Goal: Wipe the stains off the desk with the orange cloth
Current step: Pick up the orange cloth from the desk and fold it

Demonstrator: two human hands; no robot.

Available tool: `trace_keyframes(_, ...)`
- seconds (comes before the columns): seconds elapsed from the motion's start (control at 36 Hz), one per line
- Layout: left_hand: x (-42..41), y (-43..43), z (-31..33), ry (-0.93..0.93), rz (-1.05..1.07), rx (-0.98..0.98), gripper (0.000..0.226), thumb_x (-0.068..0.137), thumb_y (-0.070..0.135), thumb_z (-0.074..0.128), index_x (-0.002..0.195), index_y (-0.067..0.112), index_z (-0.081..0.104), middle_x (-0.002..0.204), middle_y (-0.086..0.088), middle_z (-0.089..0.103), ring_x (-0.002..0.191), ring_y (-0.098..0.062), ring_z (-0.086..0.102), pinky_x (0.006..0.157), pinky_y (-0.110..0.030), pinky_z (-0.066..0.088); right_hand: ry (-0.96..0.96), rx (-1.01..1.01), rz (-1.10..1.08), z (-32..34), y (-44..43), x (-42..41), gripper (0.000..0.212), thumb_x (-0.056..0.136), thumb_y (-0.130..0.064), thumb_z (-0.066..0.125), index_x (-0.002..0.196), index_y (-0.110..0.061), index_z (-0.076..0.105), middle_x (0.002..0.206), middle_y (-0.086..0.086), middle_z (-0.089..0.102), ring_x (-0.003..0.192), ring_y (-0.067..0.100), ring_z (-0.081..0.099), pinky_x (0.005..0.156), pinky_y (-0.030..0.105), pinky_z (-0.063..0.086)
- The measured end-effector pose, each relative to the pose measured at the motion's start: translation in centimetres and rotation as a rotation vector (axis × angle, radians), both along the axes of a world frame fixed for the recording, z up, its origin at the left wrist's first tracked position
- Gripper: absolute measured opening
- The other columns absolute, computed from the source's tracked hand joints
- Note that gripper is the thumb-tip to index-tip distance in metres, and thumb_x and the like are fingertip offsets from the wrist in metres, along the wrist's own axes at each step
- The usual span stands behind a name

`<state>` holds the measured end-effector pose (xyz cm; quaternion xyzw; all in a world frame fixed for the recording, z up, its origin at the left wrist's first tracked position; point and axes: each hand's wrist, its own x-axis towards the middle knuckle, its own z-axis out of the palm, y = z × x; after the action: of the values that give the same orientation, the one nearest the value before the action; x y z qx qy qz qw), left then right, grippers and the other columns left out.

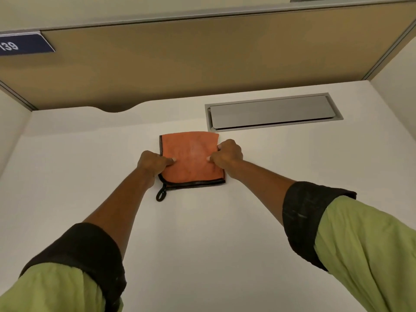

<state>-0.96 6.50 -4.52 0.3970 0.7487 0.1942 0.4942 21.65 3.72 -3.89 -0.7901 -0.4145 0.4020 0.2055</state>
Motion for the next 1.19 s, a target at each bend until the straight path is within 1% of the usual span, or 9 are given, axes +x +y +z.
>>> trace_keyframes(0.17,-0.3,-1.6,1.2,-0.148,0.018,0.002,0.029,0.082,0.016,0.096,0.095,0.007,0.071,0.102,-0.004,0.074,0.093,-0.021,0.069,0.074,-0.03,0.054,0.306,0.021,-0.232,0.4,-1.7,2.5,0.026,0.076,-0.012,0.094,0.096,-0.012,0.077,0.107,0.007,0.079,0.094,0.02,0.075,0.079,0.03,0.063)
trace_keyframes(0.33,1.1,-3.7,3.3,-0.236,-0.002,0.103,0.031,0.083,0.015,0.095,0.101,0.003,0.074,0.11,-0.012,0.079,0.103,-0.029,0.075,0.082,-0.033,0.061,0.429,0.148,-0.327,1.9,-6.0,6.2,0.047,0.075,-0.006,0.093,0.117,-0.01,0.072,0.11,0.013,0.079,0.105,0.029,0.077,0.088,0.037,0.063)
trace_keyframes(0.47,4.9,-6.3,5.1,-0.225,-0.046,0.241,0.047,0.079,0.009,0.096,0.119,0.009,0.071,0.095,0.001,0.077,0.092,-0.012,0.074,0.056,-0.009,0.054,0.293,0.33,-0.167,4.1,-12.1,9.7,0.078,0.082,-0.006,0.088,0.146,-0.032,0.054,0.101,0.011,0.077,0.097,0.022,0.074,0.089,0.029,0.056)
trace_keyframes(0.58,8.2,-9.3,5.8,-0.213,-0.214,0.309,0.065,0.078,0.008,0.097,0.132,0.026,0.064,0.082,0.014,0.082,0.085,-0.001,0.078,0.064,-0.006,0.055,0.15,0.344,-0.106,4.9,-17.8,12.9,0.064,0.083,-0.006,0.087,0.139,-0.029,0.068,0.111,-0.001,0.074,0.102,0.023,0.07,0.094,0.032,0.057)
trace_keyframes(0.69,11.6,-12.9,6.0,-0.136,-0.418,0.374,0.052,0.075,0.011,0.099,0.118,0.033,0.08,0.098,0.005,0.086,0.102,-0.011,0.08,0.095,-0.031,0.061,-0.05,0.315,-0.068,4.7,-23.1,16.4,0.066,0.08,-0.015,0.091,0.14,-0.027,0.066,0.12,-0.007,0.067,0.11,0.018,0.061,0.096,0.027,0.047)
trace_keyframes(0.86,17.6,-17.9,6.7,0.03,-0.583,0.486,0.038,0.071,0.019,0.101,0.099,0.038,0.084,0.093,0.023,0.081,0.101,0.009,0.071,0.092,-0.007,0.041,-0.295,0.301,-0.06,4.5,-31.2,20.7,0.035,0.083,-0.028,0.088,0.115,-0.027,0.075,0.102,-0.001,0.064,0.107,0.025,0.055,0.081,0.035,0.048)
trace_keyframes(1.06,24.6,-21.9,7.9,0.004,-0.678,0.569,0.038,0.077,0.017,0.098,0.095,0.041,0.074,0.12,0.013,0.068,0.117,0.005,0.055,0.094,-0.012,0.04,-0.053,0.349,-0.198,4.7,-39.7,23.8,0.028,0.081,-0.022,0.091,0.101,-0.019,0.071,0.111,-0.006,0.07,0.103,0.013,0.068,0.089,0.024,0.058)
trace_keyframes(1.11,26.1,-22.8,8.0,-0.105,-0.729,0.514,0.033,0.082,0.012,0.094,0.098,0.033,0.074,0.127,0.014,0.074,0.129,0.002,0.06,0.095,-0.009,0.045,0.056,0.336,-0.25,4.7,-41.9,24.5,0.024,0.086,-0.022,0.088,0.097,-0.022,0.066,0.108,-0.011,0.076,0.099,0.006,0.072,0.084,0.011,0.056)
trace_keyframes(1.19,28.3,-24.0,7.9,-0.199,-0.827,0.418,0.02,0.09,0.01,0.087,0.1,0.017,0.071,0.124,0.013,0.08,0.131,-0.002,0.067,0.096,-0.017,0.054,0.153,0.349,-0.335,4.4,-44.7,25.4,0.023,0.089,-0.021,0.085,0.094,-0.021,0.061,0.095,-0.007,0.077,0.087,0.008,0.073,0.074,0.013,0.055)
